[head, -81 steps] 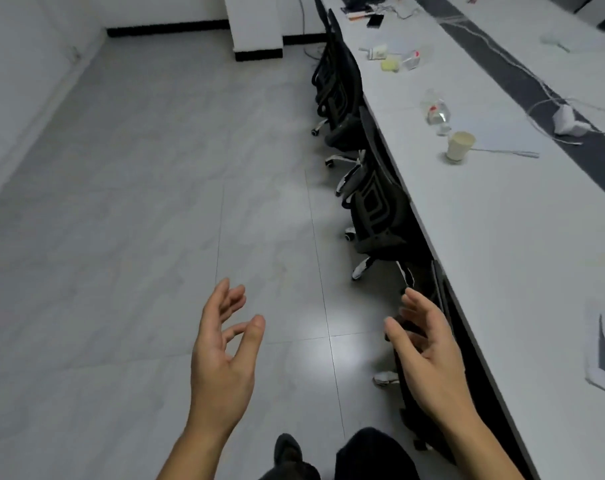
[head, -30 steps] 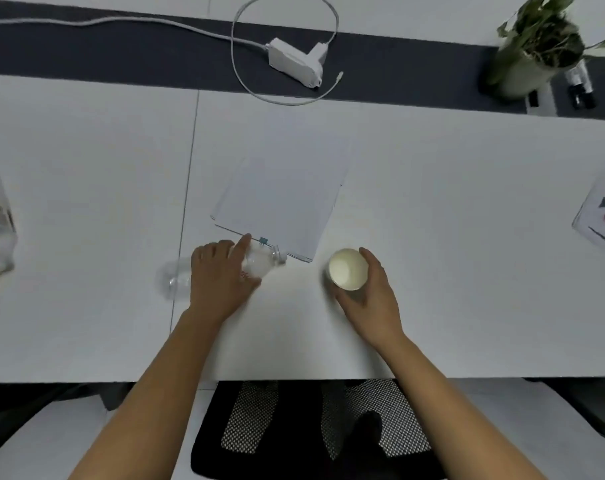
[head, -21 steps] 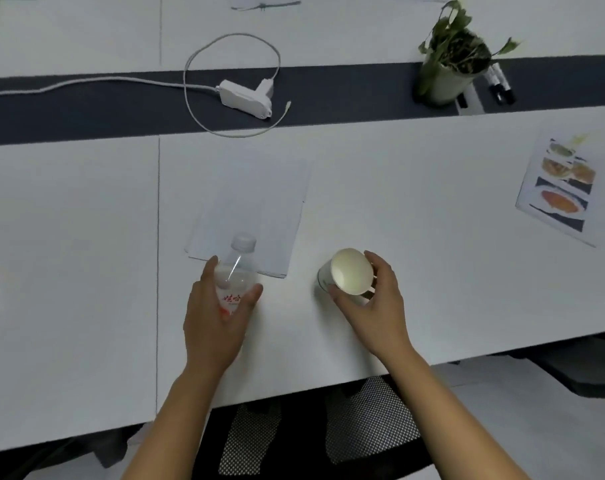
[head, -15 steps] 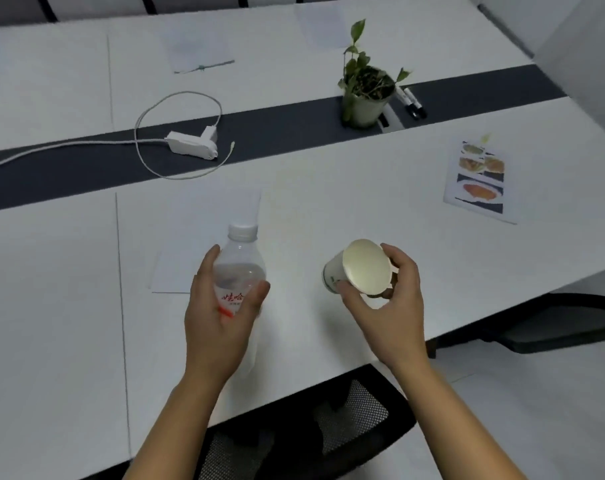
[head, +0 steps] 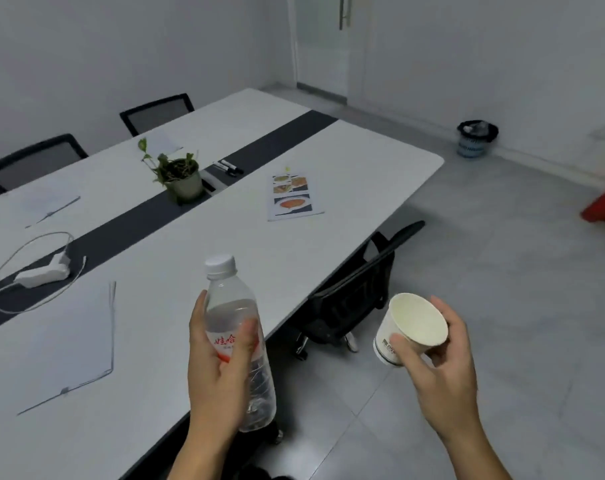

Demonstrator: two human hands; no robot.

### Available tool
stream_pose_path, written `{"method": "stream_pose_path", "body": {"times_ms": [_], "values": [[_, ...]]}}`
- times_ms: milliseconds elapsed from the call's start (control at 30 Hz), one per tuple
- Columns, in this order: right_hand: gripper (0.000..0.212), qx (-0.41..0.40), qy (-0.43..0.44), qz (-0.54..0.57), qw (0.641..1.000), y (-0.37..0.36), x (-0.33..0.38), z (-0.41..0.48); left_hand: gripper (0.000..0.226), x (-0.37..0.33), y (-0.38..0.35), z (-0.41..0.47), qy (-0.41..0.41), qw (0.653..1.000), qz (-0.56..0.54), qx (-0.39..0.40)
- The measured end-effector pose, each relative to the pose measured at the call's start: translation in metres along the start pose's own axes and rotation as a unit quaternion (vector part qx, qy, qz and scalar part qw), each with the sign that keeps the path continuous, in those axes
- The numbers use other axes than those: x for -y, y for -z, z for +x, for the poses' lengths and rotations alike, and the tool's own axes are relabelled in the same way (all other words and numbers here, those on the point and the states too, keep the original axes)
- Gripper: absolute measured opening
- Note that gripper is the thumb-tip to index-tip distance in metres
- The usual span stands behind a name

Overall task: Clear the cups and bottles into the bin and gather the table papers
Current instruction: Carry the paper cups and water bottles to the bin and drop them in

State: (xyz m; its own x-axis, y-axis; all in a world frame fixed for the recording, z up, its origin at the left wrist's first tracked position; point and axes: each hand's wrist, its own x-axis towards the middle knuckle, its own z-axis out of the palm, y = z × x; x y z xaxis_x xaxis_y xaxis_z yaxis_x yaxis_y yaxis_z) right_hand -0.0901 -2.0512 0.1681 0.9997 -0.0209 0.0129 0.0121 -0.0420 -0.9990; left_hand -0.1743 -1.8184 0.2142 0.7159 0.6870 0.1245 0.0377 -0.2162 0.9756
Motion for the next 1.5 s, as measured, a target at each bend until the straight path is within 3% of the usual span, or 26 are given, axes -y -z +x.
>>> {"method": "stream_pose_path", "body": {"times_ms": [267,500,800,967,1100,1267,1500], "values": [[0.072,-0.089,-0.016,0.003,0.996,0.130,-0.011,0.038,0.062,-0.031,-0.130,-0.021,-0.002,0.998,-0.008,0.069],[0.077,-0.111,-0.031,-0.038,0.993,0.191,-0.050,0.146,0.050,-0.011,-0.269,0.024,0.019,0.991,-0.017,0.132],[0.079,-0.162,-0.022,-0.100,0.982,0.271,-0.025,0.379,0.060,-0.056,-0.516,0.165,-0.019,0.975,-0.050,0.217],[0.078,-0.208,-0.022,-0.070,0.975,0.312,-0.021,0.486,0.043,-0.087,-0.645,0.229,-0.050,0.957,-0.047,0.281],[0.077,-0.241,-0.037,-0.049,0.969,0.349,-0.049,0.581,0.039,-0.083,-0.755,0.265,-0.029,0.947,-0.046,0.316],[0.076,-0.242,-0.035,-0.019,0.969,0.402,-0.083,0.742,0.050,-0.082,-0.903,0.336,-0.034,0.950,-0.013,0.310],[0.082,-0.174,-0.012,-0.046,0.984,0.439,-0.041,0.980,0.075,-0.138,-1.057,0.454,-0.030,0.970,-0.001,0.243]]}}
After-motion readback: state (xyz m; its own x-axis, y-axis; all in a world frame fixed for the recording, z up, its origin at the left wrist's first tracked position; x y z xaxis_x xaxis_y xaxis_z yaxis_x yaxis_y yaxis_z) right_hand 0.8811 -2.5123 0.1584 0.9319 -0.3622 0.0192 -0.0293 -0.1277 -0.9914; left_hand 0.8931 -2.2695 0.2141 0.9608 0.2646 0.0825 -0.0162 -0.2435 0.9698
